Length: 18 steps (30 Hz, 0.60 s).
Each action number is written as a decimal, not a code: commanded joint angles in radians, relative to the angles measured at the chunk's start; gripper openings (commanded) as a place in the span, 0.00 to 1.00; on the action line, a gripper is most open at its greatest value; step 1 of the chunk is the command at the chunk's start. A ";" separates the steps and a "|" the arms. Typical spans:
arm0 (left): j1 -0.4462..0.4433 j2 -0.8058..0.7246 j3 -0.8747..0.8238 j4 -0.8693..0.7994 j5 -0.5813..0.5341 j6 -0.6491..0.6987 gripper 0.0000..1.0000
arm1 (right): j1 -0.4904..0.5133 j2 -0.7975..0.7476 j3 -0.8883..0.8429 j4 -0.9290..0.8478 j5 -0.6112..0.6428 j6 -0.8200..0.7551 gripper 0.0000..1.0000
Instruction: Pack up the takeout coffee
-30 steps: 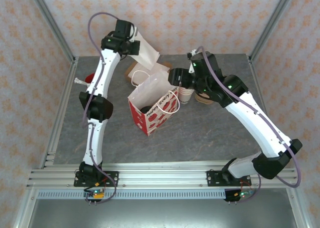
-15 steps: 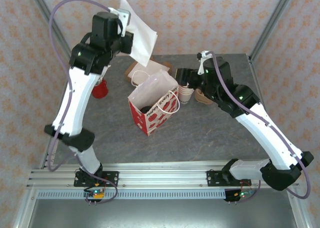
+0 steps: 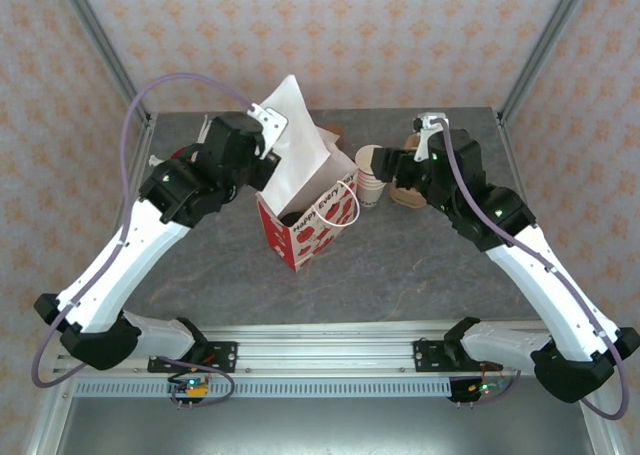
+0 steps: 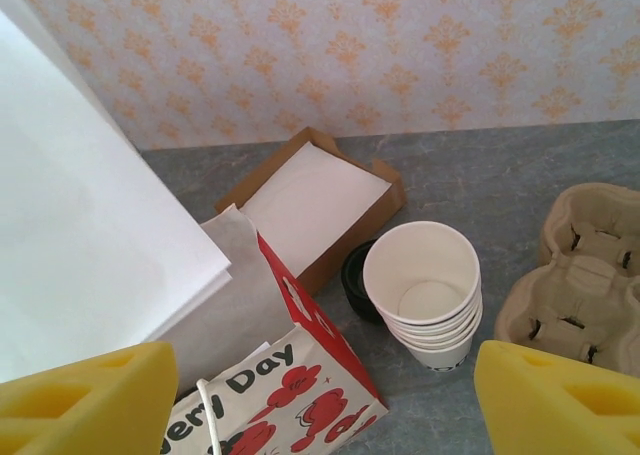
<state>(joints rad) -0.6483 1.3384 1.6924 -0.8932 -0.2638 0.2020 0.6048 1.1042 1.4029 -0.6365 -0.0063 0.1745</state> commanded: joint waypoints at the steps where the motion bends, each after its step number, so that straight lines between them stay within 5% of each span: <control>1: -0.014 0.021 -0.033 0.050 -0.048 0.029 0.00 | -0.004 -0.014 -0.027 0.017 0.016 -0.021 0.79; 10: -0.048 0.044 -0.148 0.112 -0.029 0.042 0.00 | -0.004 -0.018 -0.036 0.009 0.019 -0.018 0.79; 18: -0.063 0.003 -0.196 0.110 0.089 0.001 0.32 | -0.005 -0.009 -0.036 0.006 0.008 -0.008 0.79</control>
<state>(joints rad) -0.7074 1.3937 1.4994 -0.8085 -0.2153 0.2272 0.6048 1.1019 1.3724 -0.6353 -0.0067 0.1707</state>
